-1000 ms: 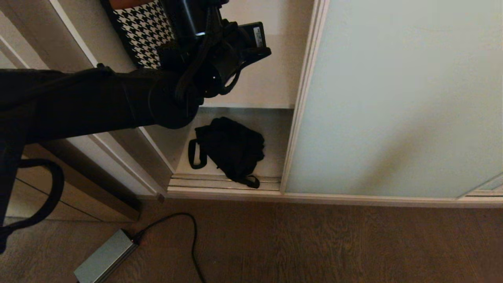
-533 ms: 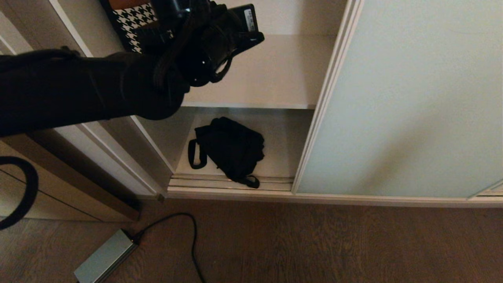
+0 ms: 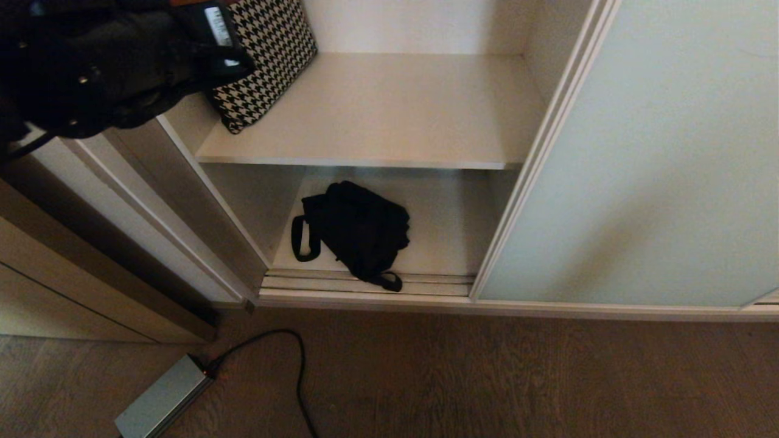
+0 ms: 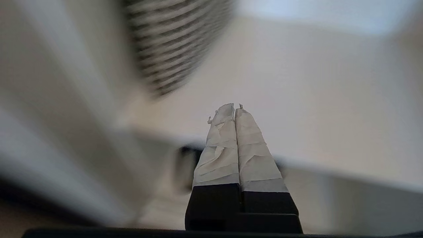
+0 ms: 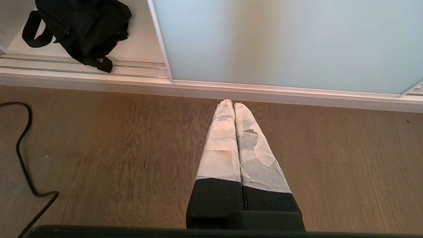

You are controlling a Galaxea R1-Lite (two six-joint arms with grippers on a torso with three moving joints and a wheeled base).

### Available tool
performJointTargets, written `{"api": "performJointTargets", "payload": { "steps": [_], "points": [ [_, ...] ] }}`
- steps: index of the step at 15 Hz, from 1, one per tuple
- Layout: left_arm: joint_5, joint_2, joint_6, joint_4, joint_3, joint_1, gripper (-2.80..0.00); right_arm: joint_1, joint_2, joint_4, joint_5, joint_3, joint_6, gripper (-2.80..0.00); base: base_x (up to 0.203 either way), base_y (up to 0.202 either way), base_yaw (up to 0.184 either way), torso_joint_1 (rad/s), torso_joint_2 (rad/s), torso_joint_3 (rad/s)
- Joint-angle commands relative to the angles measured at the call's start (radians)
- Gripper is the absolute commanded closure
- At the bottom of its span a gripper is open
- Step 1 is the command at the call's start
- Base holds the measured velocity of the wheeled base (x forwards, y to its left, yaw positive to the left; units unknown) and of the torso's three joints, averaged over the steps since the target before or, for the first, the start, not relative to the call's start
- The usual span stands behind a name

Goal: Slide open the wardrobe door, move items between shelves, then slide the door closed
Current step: Open the door

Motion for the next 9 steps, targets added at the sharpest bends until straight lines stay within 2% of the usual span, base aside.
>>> {"api": "performJointTargets", "payload": {
  "steps": [1, 6, 9],
  "points": [
    [0.039, -0.232, 0.001, 0.008, 0.231, 0.05, 0.0, 0.0, 0.0, 0.0, 0.0, 0.002, 0.0, 0.0, 0.0, 0.0, 0.0, 0.0, 0.0, 0.0],
    [0.127, -0.574, 0.0, 0.022, 0.689, 0.095, 0.0, 0.0, 0.0, 0.0, 0.0, 0.0, 0.0, 0.0, 0.0, 0.0, 0.0, 0.0, 0.0, 0.0],
    [0.145, -0.768, 0.002, 0.021, 0.917, 0.207, 0.0, 0.0, 0.0, 0.0, 0.0, 0.0, 0.0, 0.0, 0.0, 0.0, 0.0, 0.0, 0.0, 0.0]
  ]
}}
